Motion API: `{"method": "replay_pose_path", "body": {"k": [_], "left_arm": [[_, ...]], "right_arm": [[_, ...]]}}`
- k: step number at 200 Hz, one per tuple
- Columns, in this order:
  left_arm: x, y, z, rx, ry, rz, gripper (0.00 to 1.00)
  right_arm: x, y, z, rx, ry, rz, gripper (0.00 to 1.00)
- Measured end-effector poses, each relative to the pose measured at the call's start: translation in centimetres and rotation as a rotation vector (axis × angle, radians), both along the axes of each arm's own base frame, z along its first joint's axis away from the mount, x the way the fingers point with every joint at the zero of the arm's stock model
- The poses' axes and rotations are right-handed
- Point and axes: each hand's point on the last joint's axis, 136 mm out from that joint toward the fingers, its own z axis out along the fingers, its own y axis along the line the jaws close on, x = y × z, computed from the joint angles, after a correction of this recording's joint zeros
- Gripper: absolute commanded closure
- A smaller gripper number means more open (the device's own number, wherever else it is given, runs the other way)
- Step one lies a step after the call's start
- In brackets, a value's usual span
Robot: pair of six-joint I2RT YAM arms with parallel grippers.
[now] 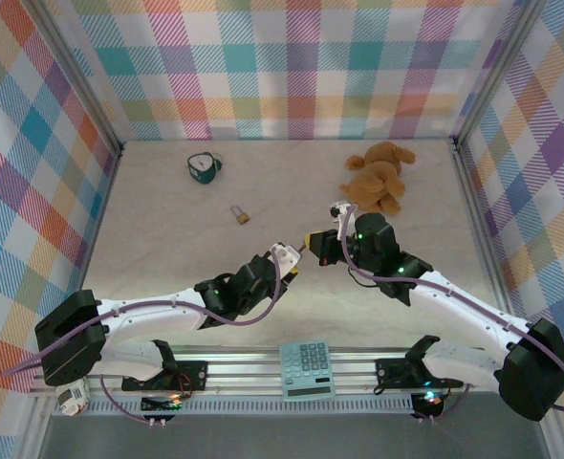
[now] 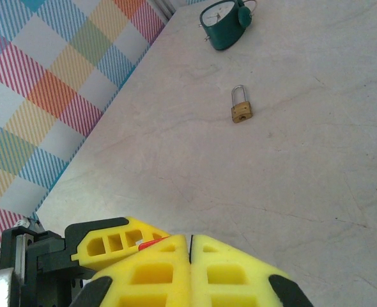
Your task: Unlock with the key
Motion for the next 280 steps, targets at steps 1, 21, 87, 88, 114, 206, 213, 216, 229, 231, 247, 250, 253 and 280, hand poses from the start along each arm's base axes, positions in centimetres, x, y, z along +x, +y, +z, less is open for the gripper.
{"method": "replay_pose_path", "body": {"k": [1, 21, 87, 88, 114, 206, 213, 216, 229, 231, 247, 250, 253, 280], "left_arm": [[0.01, 0.00, 0.00, 0.000, 0.000, 0.000, 0.72], [0.05, 0.00, -0.21, 0.005, 0.002, 0.003, 0.72], [0.07, 0.06, -0.55, 0.016, 0.006, 0.006, 0.72], [0.07, 0.06, -0.55, 0.016, 0.006, 0.006, 0.72], [0.04, 0.14, -0.67, 0.022, 0.009, 0.006, 0.72], [0.09, 0.26, -0.73, 0.027, 0.008, 0.011, 0.72], [0.10, 0.23, -0.77, 0.027, 0.008, 0.011, 0.72], [0.11, 0.22, -0.75, 0.026, 0.007, 0.011, 0.72], [0.15, 0.14, -0.83, 0.026, 0.007, 0.011, 0.72], [0.17, 0.12, -0.83, 0.025, 0.007, 0.011, 0.72], [0.21, 0.04, -0.91, 0.025, 0.007, 0.011, 0.72], [0.21, 0.03, -0.91, 0.025, 0.007, 0.011, 0.72], [0.21, 0.02, -0.88, 0.024, 0.006, 0.011, 0.72], [0.27, -0.08, -0.70, 0.015, 0.002, 0.011, 0.72]], "right_arm": [[-0.01, 0.00, 0.00, 0.001, 0.002, 0.000, 0.95], [-0.05, 0.08, -0.11, 0.008, 0.016, -0.001, 0.95], [0.22, 0.36, -0.52, 0.020, 0.043, -0.009, 0.95], [0.22, 0.36, -0.52, 0.020, 0.043, -0.009, 0.95], [0.48, 0.66, -0.60, 0.025, 0.047, -0.008, 0.95], [0.60, 0.80, -0.60, 0.036, 0.058, -0.012, 0.95], [0.62, 0.78, -0.59, 0.036, 0.057, -0.013, 0.95], [0.64, 0.77, -0.59, 0.036, 0.057, -0.014, 0.95], [0.68, 0.73, -0.62, 0.034, 0.056, -0.018, 0.95], [0.68, 0.72, -0.63, 0.033, 0.056, -0.018, 0.95], [0.72, 0.60, -0.70, 0.029, 0.058, -0.024, 0.95], [0.71, 0.59, -0.69, 0.029, 0.057, -0.025, 0.95], [0.71, 0.57, -0.69, 0.028, 0.057, -0.026, 0.95], [0.68, 0.47, -0.43, 0.031, 0.051, -0.029, 0.95]]}}
